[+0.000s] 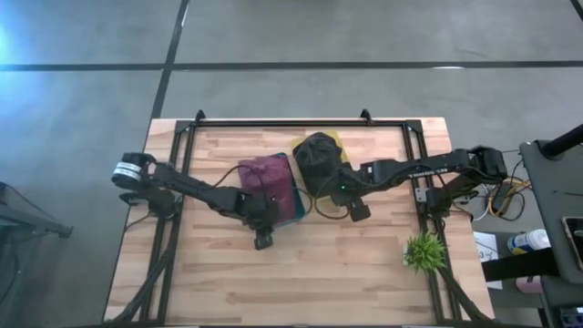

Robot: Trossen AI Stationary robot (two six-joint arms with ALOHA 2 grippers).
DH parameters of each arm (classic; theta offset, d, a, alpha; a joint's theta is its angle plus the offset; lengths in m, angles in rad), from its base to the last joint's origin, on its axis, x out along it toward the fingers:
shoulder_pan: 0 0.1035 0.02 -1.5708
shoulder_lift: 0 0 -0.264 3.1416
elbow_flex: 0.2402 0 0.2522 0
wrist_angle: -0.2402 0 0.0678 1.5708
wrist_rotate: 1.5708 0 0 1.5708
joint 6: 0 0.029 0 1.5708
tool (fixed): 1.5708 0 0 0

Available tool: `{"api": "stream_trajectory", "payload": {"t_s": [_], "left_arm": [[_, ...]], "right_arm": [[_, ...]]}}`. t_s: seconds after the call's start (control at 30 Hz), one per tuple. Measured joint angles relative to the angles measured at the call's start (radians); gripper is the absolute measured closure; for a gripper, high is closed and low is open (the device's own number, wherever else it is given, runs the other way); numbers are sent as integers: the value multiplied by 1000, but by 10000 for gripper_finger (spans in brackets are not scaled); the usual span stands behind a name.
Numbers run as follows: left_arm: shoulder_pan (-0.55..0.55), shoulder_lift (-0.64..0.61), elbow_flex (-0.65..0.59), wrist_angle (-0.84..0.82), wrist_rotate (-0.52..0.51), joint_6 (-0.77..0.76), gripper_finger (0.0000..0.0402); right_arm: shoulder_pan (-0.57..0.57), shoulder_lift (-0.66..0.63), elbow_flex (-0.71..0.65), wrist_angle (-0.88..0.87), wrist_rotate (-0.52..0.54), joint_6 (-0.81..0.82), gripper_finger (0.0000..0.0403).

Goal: Pick & Place hat
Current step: Adjust the bins from the table

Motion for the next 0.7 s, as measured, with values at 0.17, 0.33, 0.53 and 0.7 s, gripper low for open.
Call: {"api": "stream_trajectory", "payload": {"t_s": [0.17,0.33,0.53,0.7], "left_arm": [[8,33,1,-6,-7,154,294],[43,38,1,-36,-2,272,346],[138,36,27,-50,-13,404,396],[230,36,55,-40,-3,561,394]], "right_arm": [[0,0,-22,77,-1,-2,204],[-1,0,-39,143,-4,54,210],[-16,0,-84,225,-36,159,252],[-37,0,-130,305,-36,223,297]]}}
